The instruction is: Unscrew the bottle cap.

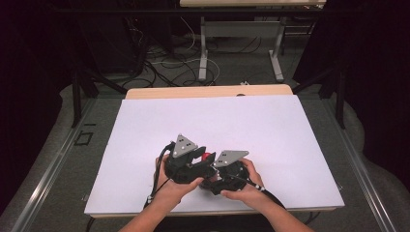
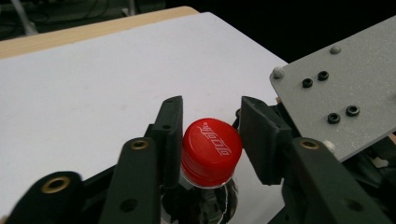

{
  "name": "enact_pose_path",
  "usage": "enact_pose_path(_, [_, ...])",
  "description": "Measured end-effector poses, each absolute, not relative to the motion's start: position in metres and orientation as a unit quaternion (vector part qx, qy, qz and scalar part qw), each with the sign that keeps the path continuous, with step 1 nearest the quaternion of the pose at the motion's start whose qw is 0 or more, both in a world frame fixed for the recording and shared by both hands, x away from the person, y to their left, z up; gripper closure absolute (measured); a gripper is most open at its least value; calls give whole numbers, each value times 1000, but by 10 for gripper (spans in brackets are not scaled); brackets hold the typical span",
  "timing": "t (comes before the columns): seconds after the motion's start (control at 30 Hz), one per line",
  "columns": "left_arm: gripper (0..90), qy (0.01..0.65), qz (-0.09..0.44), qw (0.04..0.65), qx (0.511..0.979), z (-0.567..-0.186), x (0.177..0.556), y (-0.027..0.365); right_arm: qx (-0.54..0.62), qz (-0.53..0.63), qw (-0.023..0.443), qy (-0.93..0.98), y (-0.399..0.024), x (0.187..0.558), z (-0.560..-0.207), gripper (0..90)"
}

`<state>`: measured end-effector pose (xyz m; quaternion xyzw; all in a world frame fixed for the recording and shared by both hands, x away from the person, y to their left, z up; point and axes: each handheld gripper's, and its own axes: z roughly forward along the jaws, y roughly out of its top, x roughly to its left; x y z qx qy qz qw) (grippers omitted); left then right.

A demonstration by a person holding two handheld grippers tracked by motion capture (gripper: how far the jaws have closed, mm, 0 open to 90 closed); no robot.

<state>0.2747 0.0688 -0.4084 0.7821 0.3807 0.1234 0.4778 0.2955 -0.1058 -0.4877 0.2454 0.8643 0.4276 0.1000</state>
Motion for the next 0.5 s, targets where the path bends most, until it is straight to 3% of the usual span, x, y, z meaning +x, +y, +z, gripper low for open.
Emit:
enact_pose_path(0.13, [431,342,117,503,785,-405,279,81,243,429,94,865,-108,296,-486,302])
enact_pose_path(0.37, [422,249,42,525,812,-401,295,102,217,440,81,867,-107,294,-484,302])
enact_pose_path(0.5, [475,219,29,518,826,-406,300,104,205,442,78,870,-104,292,-484,302])
